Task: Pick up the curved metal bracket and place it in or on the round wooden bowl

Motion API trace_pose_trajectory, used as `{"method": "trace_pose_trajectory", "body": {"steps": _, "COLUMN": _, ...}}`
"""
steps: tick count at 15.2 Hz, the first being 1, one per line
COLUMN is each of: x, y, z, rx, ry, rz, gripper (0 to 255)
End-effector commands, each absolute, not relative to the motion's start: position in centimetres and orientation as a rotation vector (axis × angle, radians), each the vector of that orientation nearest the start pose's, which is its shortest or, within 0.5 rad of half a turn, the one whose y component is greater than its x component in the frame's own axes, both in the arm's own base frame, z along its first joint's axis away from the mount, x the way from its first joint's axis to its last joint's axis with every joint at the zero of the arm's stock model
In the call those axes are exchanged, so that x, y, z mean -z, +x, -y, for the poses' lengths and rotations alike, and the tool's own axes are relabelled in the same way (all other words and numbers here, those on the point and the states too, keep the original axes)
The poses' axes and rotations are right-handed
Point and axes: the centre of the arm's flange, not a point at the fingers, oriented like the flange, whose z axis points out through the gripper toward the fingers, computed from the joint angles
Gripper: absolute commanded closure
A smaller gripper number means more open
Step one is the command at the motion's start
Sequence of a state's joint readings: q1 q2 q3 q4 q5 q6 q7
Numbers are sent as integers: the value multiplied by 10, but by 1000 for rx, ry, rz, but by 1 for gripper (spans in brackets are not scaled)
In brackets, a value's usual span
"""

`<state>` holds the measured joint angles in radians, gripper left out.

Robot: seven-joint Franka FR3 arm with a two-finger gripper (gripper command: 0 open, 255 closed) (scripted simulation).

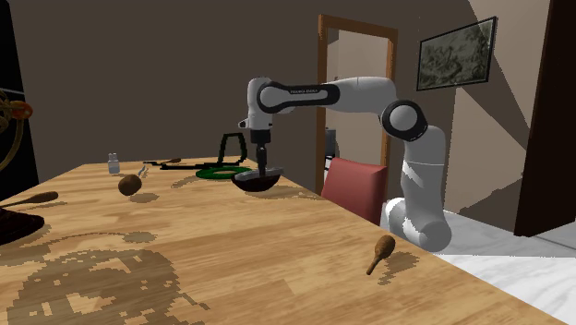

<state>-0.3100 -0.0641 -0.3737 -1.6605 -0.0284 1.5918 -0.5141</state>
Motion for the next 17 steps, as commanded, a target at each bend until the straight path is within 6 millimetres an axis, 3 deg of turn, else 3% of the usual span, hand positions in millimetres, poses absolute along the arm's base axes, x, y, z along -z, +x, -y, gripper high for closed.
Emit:
{"method": "trace_pose_trajectory", "body": {"steps": 1, "x": -616, "y": 410, "z": 346, "rx": -16, "ry": -3130, "rz": -263, "gripper": 0}}
{"method": "trace_pose_trajectory", "body": {"steps": 5, "x": -616, "y": 410, "z": 346, "rx": -16, "ry": -3130, "rz": -263, "gripper": 0}}
{"method": "trace_pose_trajectory", "body": {"steps": 9, "x": -666, "y": 411, "z": 346, "rx": -16, "ry": -3130, "rz": -263, "gripper": 0}}
{"method": "trace_pose_trajectory", "body": {"steps": 17, "x": -666, "y": 411, "z": 346, "rx": -16, "ry": -3130, "rz": -263, "gripper": 0}}
